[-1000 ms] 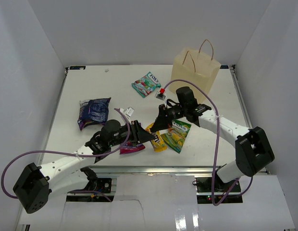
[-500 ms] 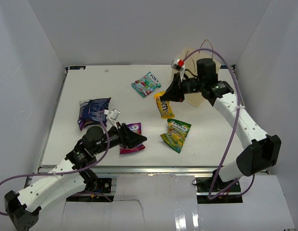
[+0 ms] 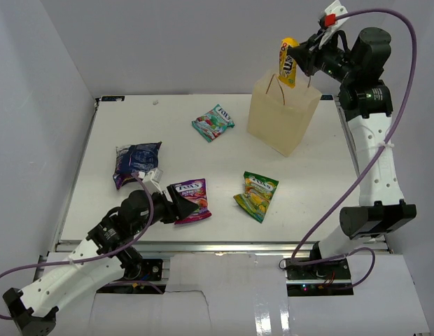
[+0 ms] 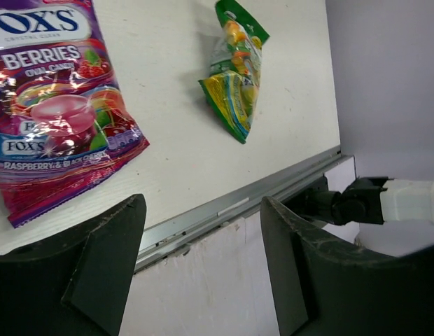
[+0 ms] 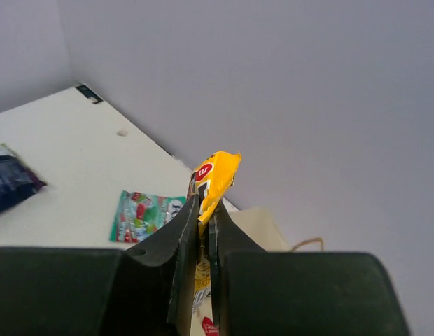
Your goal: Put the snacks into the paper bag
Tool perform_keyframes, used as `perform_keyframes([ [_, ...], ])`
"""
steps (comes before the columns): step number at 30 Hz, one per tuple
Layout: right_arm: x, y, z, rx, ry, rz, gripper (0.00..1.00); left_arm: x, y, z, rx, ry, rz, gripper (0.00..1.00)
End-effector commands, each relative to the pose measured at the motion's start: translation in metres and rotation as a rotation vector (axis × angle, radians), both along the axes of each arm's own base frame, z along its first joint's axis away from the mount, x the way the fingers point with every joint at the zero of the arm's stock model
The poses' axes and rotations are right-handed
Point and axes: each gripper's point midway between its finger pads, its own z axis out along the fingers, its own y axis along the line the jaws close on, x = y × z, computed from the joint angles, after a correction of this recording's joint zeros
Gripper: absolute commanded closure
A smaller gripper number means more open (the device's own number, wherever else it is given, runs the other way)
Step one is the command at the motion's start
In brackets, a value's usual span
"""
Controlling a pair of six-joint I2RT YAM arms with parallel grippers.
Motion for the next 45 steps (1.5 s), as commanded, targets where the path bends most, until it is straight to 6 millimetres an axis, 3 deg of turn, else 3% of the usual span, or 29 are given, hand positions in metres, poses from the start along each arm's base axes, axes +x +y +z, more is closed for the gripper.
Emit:
perform_keyframes([
  [1,0.050,-0.033,-0.015,-0.003,0.002,-0.190,0.92,0.008,0.019,0.006,0.042,-0.013,0.102,0.23],
  [4,0.082,-0.053,-0.036,-0.047,0.002,-0.281,0.92,0.011,0.028,0.013,0.046,-0.025,0.156,0.14],
  [6,0.092,-0.060,-0.043,-0.054,0.008,-0.295,0.92,0.011,0.031,0.014,0.034,-0.026,0.171,0.12],
  [10,0.109,-0.063,-0.077,-0.090,0.056,-0.287,0.91,0.009,0.035,0.011,0.009,-0.019,0.193,0.10],
  [14,0.109,-0.054,-0.111,-0.119,0.122,-0.224,0.73,0.008,0.036,0.012,-0.007,-0.015,0.203,0.10],
  [16,0.102,-0.055,-0.115,-0.130,0.135,-0.216,0.52,0.007,0.037,0.012,-0.004,-0.008,0.207,0.10],
  [17,0.093,-0.056,-0.111,-0.130,0.130,-0.213,0.41,0.007,0.038,0.011,-0.001,-0.002,0.208,0.10],
  [19,0.069,-0.061,-0.095,-0.118,0.109,-0.181,0.34,0.006,0.038,0.010,0.005,0.010,0.209,0.10],
  [20,0.060,-0.060,-0.098,-0.118,0.121,-0.157,0.26,0.006,0.039,0.008,0.007,0.016,0.212,0.10],
  [21,0.053,-0.077,-0.095,-0.122,0.117,-0.172,0.23,0.005,0.039,0.007,0.013,0.021,0.210,0.10],
  [22,0.028,-0.071,-0.084,-0.127,0.099,-0.104,0.21,0.006,0.039,0.005,0.019,0.026,0.214,0.10],
  [23,0.016,-0.069,-0.088,-0.144,0.106,-0.061,0.16,0.006,0.039,0.003,0.024,0.032,0.216,0.10],
  [24,0.001,-0.065,-0.098,-0.163,0.128,-0.005,0.15,0.006,0.040,0.000,0.033,0.039,0.219,0.10],
  [25,-0.035,-0.050,-0.110,-0.210,0.141,0.142,0.12,0.007,0.040,-0.005,0.050,0.049,0.222,0.10],
  [27,-0.076,-0.029,-0.139,-0.244,0.202,0.315,0.10,0.008,0.040,-0.009,0.069,0.062,0.226,0.10],
  [28,-0.096,-0.021,-0.150,-0.325,0.132,0.411,0.11,0.009,0.040,-0.011,0.078,0.066,0.232,0.10],
  [30,-0.150,-0.001,-0.209,-0.343,0.361,0.552,0.11,0.012,0.039,-0.015,0.102,0.080,0.237,0.10],
  [32,-0.182,0.002,-0.243,-0.383,0.445,0.605,0.11,0.014,0.039,-0.016,0.114,0.083,0.242,0.09],
  [33,-0.198,0.007,-0.278,-0.417,0.511,0.618,0.11,0.015,0.037,-0.019,0.124,0.089,0.240,0.09],
  [36,-0.204,0.017,-0.317,-0.499,0.555,0.554,0.11,0.017,0.033,-0.019,0.127,0.087,0.230,0.09],
  [37,-0.208,0.017,-0.343,-0.508,0.628,0.514,0.11,0.017,0.033,-0.020,0.129,0.092,0.226,0.09],
  [38,-0.201,0.029,-0.346,-0.474,0.654,0.460,0.12,0.017,0.031,-0.021,0.124,0.094,0.220,0.09],
  [40,-0.191,0.026,-0.370,-0.516,0.708,0.314,0.13,0.016,0.029,-0.022,0.120,0.102,0.215,0.09],
  [41,-0.190,0.034,-0.373,-0.467,0.768,0.242,0.13,0.015,0.027,-0.023,0.111,0.109,0.208,0.09],
  [42,-0.169,0.032,-0.373,-0.457,0.729,0.139,0.13,0.014,0.027,-0.023,0.101,0.111,0.207,0.09],
  [45,-0.149,0.038,-0.370,-0.376,0.715,0.057,0.13,0.011,0.023,-0.028,0.082,0.133,0.195,0.09],
])
